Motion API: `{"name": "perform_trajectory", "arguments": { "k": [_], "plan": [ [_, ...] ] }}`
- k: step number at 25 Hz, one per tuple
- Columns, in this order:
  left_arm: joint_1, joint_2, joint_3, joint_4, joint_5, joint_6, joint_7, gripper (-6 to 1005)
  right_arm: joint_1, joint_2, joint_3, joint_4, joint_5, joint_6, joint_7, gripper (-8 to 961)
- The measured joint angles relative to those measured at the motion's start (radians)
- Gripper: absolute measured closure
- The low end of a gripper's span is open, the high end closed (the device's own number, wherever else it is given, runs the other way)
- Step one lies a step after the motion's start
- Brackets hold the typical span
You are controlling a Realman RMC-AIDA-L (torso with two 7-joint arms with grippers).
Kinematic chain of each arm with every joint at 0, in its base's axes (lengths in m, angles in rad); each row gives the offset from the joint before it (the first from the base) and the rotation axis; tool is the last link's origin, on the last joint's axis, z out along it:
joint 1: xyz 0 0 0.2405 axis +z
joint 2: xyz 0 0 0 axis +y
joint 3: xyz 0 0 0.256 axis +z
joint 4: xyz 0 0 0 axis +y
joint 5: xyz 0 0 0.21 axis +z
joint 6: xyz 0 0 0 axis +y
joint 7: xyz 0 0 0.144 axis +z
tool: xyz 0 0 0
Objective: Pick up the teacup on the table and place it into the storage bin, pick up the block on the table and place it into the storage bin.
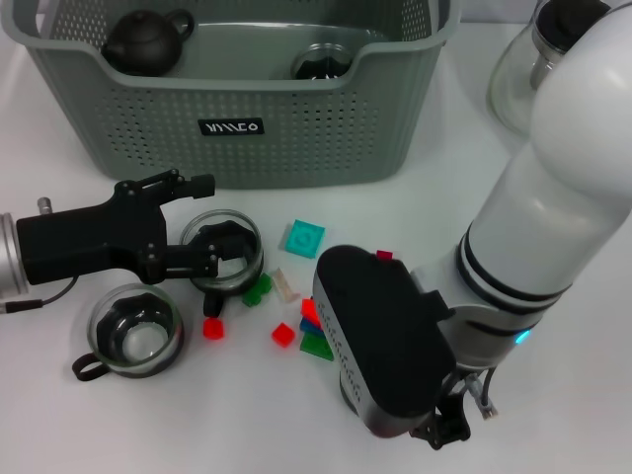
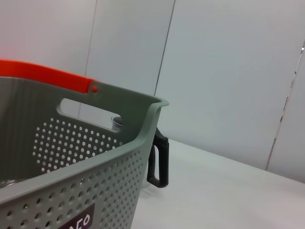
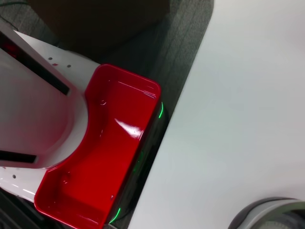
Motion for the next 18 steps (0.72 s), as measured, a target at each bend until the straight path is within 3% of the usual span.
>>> {"name": "perform_trajectory", "arguments": {
  "k": [6, 13, 18],
  "plan": [
    [0.008, 0.003, 0.0, 0.005, 0.0, 0.005, 0.0, 67, 0.007, -0.005, 0.103, -0.028, -0.004, -0.074, 0.011, 890],
    [0.013, 0.005, 0.0, 0.009, 0.006, 0.005, 0.0, 67, 0.022, -0.008, 0.324, -0.119, -0.015, -0.232, 0.048, 894],
    [0.012, 0.006, 0.0, 0.009, 0.007, 0.001, 0.003, 67, 0.074, -0.009, 0.482, -0.149, -0.075, -0.253, 0.066, 897]
  ]
}}
